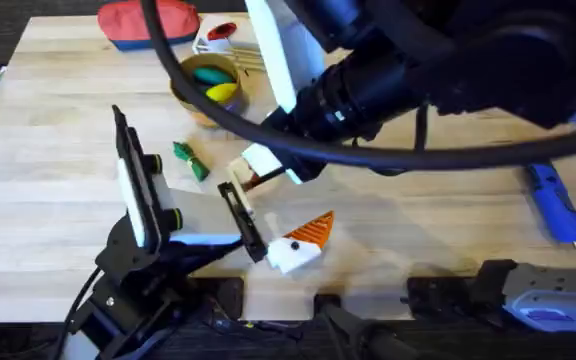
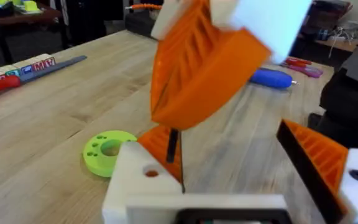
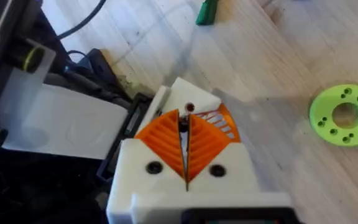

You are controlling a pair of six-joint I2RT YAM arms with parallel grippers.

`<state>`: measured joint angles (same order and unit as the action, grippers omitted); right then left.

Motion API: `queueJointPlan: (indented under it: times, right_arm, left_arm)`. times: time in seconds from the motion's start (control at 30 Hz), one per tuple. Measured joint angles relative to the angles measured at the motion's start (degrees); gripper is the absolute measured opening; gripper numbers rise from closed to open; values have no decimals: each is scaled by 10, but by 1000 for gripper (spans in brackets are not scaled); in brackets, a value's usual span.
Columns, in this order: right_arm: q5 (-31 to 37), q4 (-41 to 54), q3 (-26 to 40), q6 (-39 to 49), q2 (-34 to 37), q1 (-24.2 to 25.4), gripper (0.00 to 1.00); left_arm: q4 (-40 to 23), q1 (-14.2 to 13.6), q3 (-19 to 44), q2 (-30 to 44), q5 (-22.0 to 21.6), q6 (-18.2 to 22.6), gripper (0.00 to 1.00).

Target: Pick up the gripper from the table and insert it into the empty holder that is missing its gripper. Then pick up a screw, insert it into the mounting hole, and use the screwdriver to tighten it. Finally, clean up the table by picking up the vegetable and placing it into the bucket.

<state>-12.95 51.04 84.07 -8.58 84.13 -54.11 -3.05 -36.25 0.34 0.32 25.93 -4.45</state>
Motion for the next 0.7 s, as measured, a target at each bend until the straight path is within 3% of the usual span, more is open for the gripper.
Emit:
queueJointPlan:
  times: [0.7]
  right_arm:
    - [22,-18,0,0,11,0,4]
  left_arm:
    - [0,0,0,0,0,2,951]
